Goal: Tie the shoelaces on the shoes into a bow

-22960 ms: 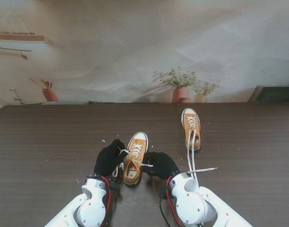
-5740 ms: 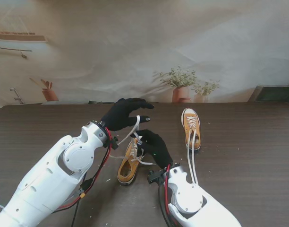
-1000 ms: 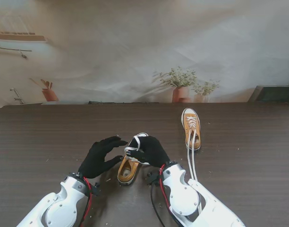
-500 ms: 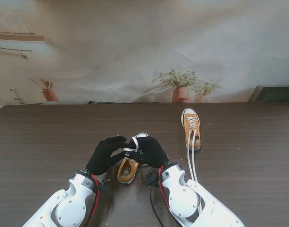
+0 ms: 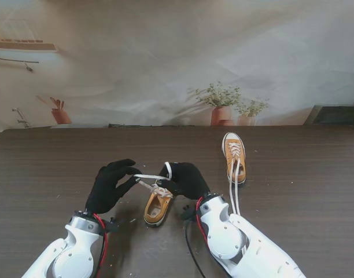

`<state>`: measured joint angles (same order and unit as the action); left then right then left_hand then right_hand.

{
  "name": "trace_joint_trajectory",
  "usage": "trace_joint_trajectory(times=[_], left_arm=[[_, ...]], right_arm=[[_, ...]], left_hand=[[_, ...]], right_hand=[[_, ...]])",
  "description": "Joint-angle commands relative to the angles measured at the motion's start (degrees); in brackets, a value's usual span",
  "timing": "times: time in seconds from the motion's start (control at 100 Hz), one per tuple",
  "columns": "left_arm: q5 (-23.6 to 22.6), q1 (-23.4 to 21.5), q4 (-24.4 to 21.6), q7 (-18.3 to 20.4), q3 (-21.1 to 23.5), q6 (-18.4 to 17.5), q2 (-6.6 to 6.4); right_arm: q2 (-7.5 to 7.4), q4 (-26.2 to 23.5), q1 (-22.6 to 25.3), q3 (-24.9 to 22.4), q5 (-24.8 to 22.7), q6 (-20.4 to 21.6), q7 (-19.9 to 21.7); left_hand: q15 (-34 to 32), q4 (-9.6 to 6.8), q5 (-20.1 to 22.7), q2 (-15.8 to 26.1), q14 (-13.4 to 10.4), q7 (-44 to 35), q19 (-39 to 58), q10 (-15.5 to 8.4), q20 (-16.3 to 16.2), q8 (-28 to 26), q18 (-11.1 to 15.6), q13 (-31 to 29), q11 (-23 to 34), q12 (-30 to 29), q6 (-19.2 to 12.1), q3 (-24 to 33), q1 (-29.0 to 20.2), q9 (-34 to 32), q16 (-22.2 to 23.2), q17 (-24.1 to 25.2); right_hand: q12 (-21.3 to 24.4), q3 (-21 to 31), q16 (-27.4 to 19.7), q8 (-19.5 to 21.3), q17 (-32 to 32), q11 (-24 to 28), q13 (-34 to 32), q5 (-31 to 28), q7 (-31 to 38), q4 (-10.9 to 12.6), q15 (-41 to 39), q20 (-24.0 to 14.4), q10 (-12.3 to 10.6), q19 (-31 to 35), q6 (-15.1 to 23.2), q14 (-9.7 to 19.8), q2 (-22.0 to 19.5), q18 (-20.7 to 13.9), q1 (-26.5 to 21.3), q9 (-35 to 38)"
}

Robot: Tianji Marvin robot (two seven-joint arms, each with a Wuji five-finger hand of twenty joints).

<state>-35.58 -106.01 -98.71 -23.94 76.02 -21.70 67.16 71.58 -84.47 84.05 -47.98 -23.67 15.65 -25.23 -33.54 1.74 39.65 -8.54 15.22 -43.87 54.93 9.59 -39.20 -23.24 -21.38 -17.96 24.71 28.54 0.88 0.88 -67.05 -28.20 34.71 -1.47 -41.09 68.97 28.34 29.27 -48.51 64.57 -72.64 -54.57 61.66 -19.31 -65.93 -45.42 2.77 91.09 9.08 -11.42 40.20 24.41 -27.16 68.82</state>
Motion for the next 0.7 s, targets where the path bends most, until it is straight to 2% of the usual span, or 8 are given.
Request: trace_joint_trajectory(times=[0.0, 0.28, 0.57, 0.62, 0.66, 0.69], left_arm=[[-0.6, -2.2, -1.5, 0.0, 0.4, -0.5, -0.16], [-1.0, -9.0, -5.0, -0.9, 1.0, -1.2, -0.12], [-1.0, -10.0, -4.2, 1.4, -1.0, 0.8, -0.75], [-1.3, -10.2, -4.2, 2.6, -1.2, 1.9, -1.04], [-1.5, -10.5, -4.6, 4.6, -1.0, 2.9, -1.42], [-1.7, -10.9, -5.0, 5.9, -0.7, 3.6, -1.72]], right_arm=[[0.17, 0.7, -0.8, 0.1, -0.9, 0.5, 0.0], [1.00, 2.1, -2.1, 0.7, -1.3, 1.7, -2.5], [1.19, 2.3, -2.4, 1.1, -1.5, 2.4, -3.0], [1.27, 2.4, -2.3, 1.1, -1.4, 2.6, -3.2], [1.29, 2.5, -2.3, 1.1, -1.4, 2.8, -3.2], [1.28, 2.4, -2.2, 1.0, -1.4, 2.9, -3.2]], left_hand=[[-0.7, -0.26, 1.3, 2.4, 0.1, -0.2, 1.5, 0.3, -0.3, 0.1, 1.0, -0.9, 0.1, 0.7, 0.5, -1.3, -3.8, -0.6, 0.9, -0.1], [-0.8, -0.34, 1.3, 2.4, 0.6, 0.7, 2.3, 0.7, -0.3, 0.4, 0.6, -1.6, -0.1, 0.5, 0.4, -1.3, -3.6, -1.5, 0.8, -0.7], [-0.4, -0.38, 1.3, 2.6, 0.9, 3.1, 2.4, 1.1, 0.1, 1.5, 0.8, -0.6, -0.6, 0.5, 1.3, -1.4, -3.2, -0.8, 0.6, 0.2], [1.0, -0.64, 0.0, 2.2, 0.9, 10.7, 1.1, 1.5, 1.0, 3.5, 1.0, 0.8, -1.9, -0.2, 2.9, -1.2, 0.8, 1.2, 0.1, 1.3], [3.0, -1.30, -3.5, 3.8, 0.9, 21.7, -1.3, 1.9, 1.7, 7.1, 1.6, 2.9, -4.2, -1.3, 5.3, -1.2, 7.7, 4.2, -0.7, 2.8], [4.9, -1.73, -6.6, 3.8, 0.6, 27.6, -3.5, 1.5, 2.0, 9.3, 2.1, 4.4, -6.2, -2.4, 5.8, -1.0, 12.3, 6.6, -1.3, 3.8]], right_hand=[[0.5, 0.5, 0.0, -1.1, -1.4, -0.2, -2.1, 0.2, 1.9, 1.1, -2.2, 0.6, -0.4, 2.8, 4.3, -0.8, -0.5, 0.5, -0.4, 1.4], [1.0, 0.6, -1.3, -1.6, 1.2, -1.4, -0.7, 0.9, 2.3, 1.1, 0.5, 2.2, -0.9, 0.8, 4.8, -1.0, -0.6, 1.1, -0.9, 0.4], [1.1, 0.8, -1.2, -1.9, 1.0, -1.4, -1.0, 0.8, 2.6, 1.2, 0.7, 2.4, -0.9, 0.8, 5.0, -0.8, -0.3, 0.9, -1.0, 0.6], [1.2, 0.9, -1.2, -1.9, 1.0, -1.4, -1.0, 0.8, 2.6, 1.1, 0.7, 2.4, -0.9, 0.8, 5.0, -0.8, -0.3, 0.9, -0.9, 0.6], [1.2, 0.9, -1.2, -2.0, 1.0, -1.4, -1.0, 0.8, 2.6, 1.1, 0.7, 2.4, -0.9, 0.8, 5.0, -0.7, -0.2, 0.9, -0.9, 0.6], [1.2, 0.9, -1.2, -2.0, 1.0, -1.4, -1.0, 0.8, 2.7, 1.1, 0.7, 2.4, -0.9, 0.8, 4.9, -0.7, -0.2, 0.9, -1.0, 0.6]])
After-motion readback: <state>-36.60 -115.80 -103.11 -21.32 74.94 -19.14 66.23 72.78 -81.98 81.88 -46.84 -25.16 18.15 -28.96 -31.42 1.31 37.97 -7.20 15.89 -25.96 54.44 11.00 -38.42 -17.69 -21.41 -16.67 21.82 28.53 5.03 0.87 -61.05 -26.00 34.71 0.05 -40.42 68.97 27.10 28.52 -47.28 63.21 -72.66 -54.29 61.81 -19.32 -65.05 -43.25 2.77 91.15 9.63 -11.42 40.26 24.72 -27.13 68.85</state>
